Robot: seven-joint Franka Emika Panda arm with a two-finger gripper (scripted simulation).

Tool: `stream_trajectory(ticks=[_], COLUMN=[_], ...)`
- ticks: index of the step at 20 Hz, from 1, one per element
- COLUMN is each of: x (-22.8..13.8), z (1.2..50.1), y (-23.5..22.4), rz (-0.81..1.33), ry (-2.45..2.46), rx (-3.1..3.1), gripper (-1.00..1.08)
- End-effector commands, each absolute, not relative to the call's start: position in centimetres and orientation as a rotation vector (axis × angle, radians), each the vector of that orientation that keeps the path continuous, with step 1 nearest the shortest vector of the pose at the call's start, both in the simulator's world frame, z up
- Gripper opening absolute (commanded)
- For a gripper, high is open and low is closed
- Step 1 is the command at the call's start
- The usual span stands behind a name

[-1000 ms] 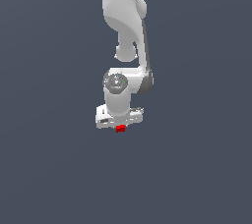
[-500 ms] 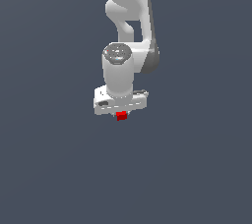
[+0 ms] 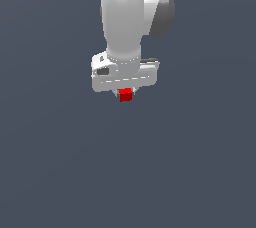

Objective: Pick up the red cube and move it to a goal position.

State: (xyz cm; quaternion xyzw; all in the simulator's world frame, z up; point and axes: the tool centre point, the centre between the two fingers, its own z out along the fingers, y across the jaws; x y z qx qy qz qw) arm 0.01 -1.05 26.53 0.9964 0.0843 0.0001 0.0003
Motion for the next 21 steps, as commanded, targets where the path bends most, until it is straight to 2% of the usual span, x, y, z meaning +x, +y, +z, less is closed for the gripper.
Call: stream_trajectory(ticks=[1,11,21], x=[-0.4,-1.3,-1.4], z=[29.4,37.7,40.2], y=[-0.8,-0.1,0.1], rz=[0.000,0.000,0.000], ry=[0.265,0.265,0.265], rx=[3.130,3.130,3.130], gripper=[-1.00,-1.00,-1.00])
